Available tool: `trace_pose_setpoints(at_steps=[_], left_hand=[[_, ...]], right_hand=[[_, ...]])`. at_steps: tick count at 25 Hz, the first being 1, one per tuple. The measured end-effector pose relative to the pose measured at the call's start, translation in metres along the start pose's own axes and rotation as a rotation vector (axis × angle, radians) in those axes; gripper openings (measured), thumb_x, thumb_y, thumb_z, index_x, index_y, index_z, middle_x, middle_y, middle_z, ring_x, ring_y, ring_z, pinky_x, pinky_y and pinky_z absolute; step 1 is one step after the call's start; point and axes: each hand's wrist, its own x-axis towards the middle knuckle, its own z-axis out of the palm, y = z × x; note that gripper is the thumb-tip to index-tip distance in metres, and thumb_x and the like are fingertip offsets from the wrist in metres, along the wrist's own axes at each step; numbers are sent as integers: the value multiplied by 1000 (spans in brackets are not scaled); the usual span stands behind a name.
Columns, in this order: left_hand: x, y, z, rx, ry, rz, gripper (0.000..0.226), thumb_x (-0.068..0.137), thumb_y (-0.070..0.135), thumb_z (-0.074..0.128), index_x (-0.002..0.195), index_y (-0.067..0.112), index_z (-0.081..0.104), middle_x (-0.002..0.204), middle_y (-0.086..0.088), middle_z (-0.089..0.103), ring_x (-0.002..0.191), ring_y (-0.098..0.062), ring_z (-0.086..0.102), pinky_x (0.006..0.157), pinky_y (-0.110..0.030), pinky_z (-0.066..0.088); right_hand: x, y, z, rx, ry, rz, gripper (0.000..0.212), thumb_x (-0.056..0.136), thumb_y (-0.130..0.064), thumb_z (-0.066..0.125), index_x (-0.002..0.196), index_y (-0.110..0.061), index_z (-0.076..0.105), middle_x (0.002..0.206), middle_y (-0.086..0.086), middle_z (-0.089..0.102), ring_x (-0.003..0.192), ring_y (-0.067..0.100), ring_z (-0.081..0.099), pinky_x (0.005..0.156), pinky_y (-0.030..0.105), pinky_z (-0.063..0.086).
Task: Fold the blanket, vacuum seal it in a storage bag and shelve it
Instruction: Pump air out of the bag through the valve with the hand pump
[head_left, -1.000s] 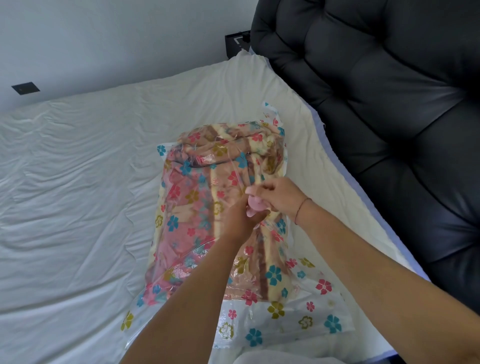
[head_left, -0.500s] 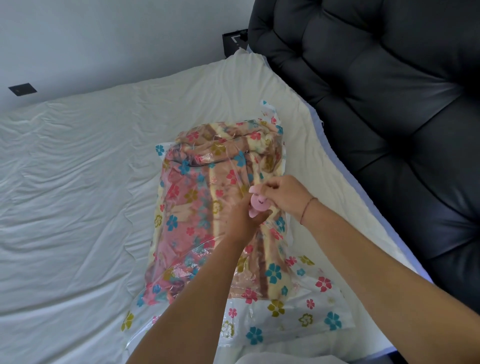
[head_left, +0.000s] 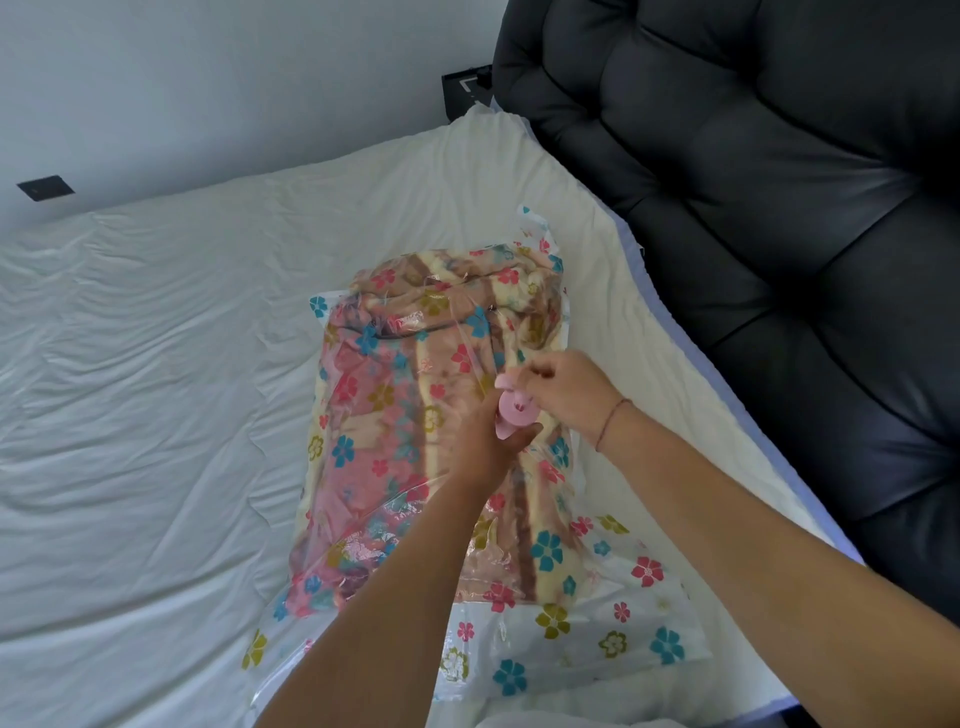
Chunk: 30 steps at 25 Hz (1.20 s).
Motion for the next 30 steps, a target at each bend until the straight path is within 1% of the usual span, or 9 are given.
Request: trace_pose_setpoints(at_steps=[3, 5, 9, 11, 15, 18, 22, 27, 30], left_hand=[[3, -2, -4, 1, 4, -2, 45, 79, 24, 76, 119, 22, 58, 108, 2, 67, 100, -17, 61, 90, -35, 48], [3, -3, -3, 1, -6, -6, 46, 79, 27, 76, 120, 25, 57, 109, 3, 66, 101, -17, 60, 91, -35, 48], [1, 0, -1, -5, -1, 3, 39, 79, 21, 75, 115, 24, 58, 105, 4, 67, 97, -17, 62, 88, -37, 51], [-3, 2, -1, -10, -11, 30, 33, 80, 18, 74, 107, 27, 58, 100, 5, 67, 93, -15, 62, 84, -35, 51], [-1, 4, -4, -28, -13, 17, 42, 81, 19, 74, 118, 25, 55, 105, 6, 63, 100, -17, 59, 90, -30, 46], [-3, 5, -5, -27, -22, 5, 45, 81, 19, 74, 122, 22, 55, 107, 6, 63, 101, -17, 58, 89, -28, 45], [-10, 3, -1, 24, -20, 25, 39, 80, 23, 74, 117, 17, 60, 98, 10, 64, 89, -11, 60, 74, -21, 46], [-7, 5, -5, -27, -1, -16, 44, 81, 22, 74, 120, 21, 56, 107, 5, 64, 100, -17, 59, 88, -30, 46], [-10, 9, -4, -31, 1, -23, 40, 81, 19, 74, 117, 20, 57, 103, 5, 64, 97, -18, 60, 86, -31, 47]], right_hand=[[-7, -48, -31, 93, 115, -241, 37, 88, -35, 64, 87, 1, 74, 78, 25, 67, 60, 19, 57, 57, 28, 45], [-10, -59, -43, 231, 153, -310, 28, 91, -31, 63, 85, -6, 75, 65, 9, 67, 54, 4, 52, 55, 15, 41], [-3, -11, -7, 30, 50, -101, 35, 86, -36, 68, 87, -2, 75, 81, 22, 69, 64, 9, 55, 66, 22, 44], [-6, -3, 1, -26, 17, 1, 31, 83, -34, 71, 85, -3, 75, 79, 17, 70, 74, 15, 59, 72, 27, 48], [-20, -56, -39, 147, 87, -219, 26, 83, -37, 70, 85, -12, 78, 65, 23, 56, 57, 18, 40, 56, 26, 34], [-18, -49, -36, 216, 50, -242, 21, 86, -26, 69, 89, -6, 75, 61, -1, 63, 50, 0, 47, 51, 10, 37], [-12, 6, 9, -31, -68, 59, 25, 82, -33, 73, 91, -10, 75, 86, 4, 68, 85, 17, 63, 75, 21, 51], [-30, -62, -38, 160, 54, -290, 23, 87, -24, 68, 86, -2, 75, 53, -13, 58, 50, -6, 51, 56, 6, 38], [-26, -46, -26, 160, 39, -276, 21, 88, -26, 67, 83, -7, 76, 59, 2, 60, 52, -1, 49, 56, 9, 39]])
